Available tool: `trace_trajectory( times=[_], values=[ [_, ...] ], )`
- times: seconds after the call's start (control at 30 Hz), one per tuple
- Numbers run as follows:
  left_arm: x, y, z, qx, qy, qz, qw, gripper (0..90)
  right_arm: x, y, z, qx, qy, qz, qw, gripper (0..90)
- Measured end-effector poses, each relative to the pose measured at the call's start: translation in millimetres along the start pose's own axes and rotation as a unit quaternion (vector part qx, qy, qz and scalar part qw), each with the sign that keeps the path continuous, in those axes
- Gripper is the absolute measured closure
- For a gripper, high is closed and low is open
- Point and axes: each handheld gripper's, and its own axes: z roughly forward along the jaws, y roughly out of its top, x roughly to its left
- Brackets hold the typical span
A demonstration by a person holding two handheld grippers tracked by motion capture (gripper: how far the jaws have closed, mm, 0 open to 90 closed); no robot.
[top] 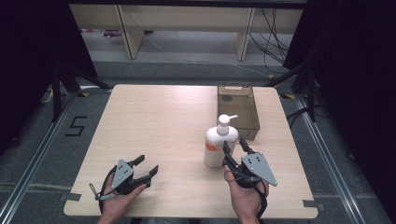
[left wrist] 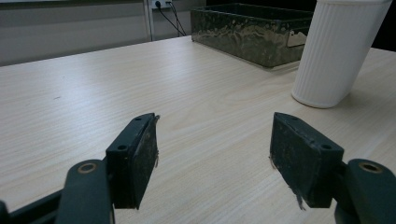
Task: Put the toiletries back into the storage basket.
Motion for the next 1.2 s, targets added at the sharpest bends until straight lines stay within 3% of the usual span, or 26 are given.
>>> trace_trajectory(
  times=[0.27,0.3,0.43,0.6,0.63,0.7,0.8,0.97,1.03,1.1,1.2],
  values=[
    [1.0,-0.2,-0.8,-0.003,-0.004,-0.004,1.0000,31.5,4.0,9.8,5.1,-0.016,-0.003,-0.013,0.9998,43.1],
    [1.6,-0.7,0.7,-0.013,-0.009,-0.004,0.9999,31.5,6.7,11.3,5.6,-0.015,0.001,-0.001,0.9999,43.1],
    [0.8,-0.5,-1.6,-0.006,-0.002,-0.004,1.0000,31.5,4.3,23.8,10.1,-0.026,-0.002,-0.004,0.9996,44.0],
    [0.6,-0.7,0.4,-0.012,-0.006,-0.002,0.9999,31.5,2.0,30.1,14.8,-0.024,-0.002,-0.009,0.9997,45.3],
    [0.5,-0.4,-0.5,-0.006,-0.003,-0.002,1.0000,31.5,3.6,30.5,15.4,-0.017,-0.001,0.002,0.9999,45.2],
    [0.8,-0.2,-0.9,-0.001,0.000,-0.005,1.0000,31.5,2.5,31.6,18.2,-0.019,0.001,-0.010,0.9998,45.2],
    [0.9,-0.3,-0.9,-0.001,0.001,-0.006,1.0000,31.4,4.7,32.6,20.0,-0.010,0.006,-0.003,0.9999,45.2],
    [0.8,-0.7,0.0,-0.010,-0.003,-0.005,0.9999,31.3,8.3,37.7,26.7,-0.011,0.011,-0.011,0.9998,45.5],
    [0.9,-0.8,0.4,-0.013,-0.005,-0.004,0.9999,31.2,9.0,39.9,30.7,-0.007,0.008,-0.024,0.9997,45.9],
    [0.9,-0.8,0.2,-0.012,-0.005,-0.001,0.9999,31.2,11.7,39.3,33.8,-0.001,0.014,-0.012,0.9998,46.2],
    [0.7,-0.8,0.2,-0.012,-0.005,-0.001,0.9999,31.2,11.9,38.9,37.1,-0.003,0.014,-0.019,0.9997,46.4]
  ],
)
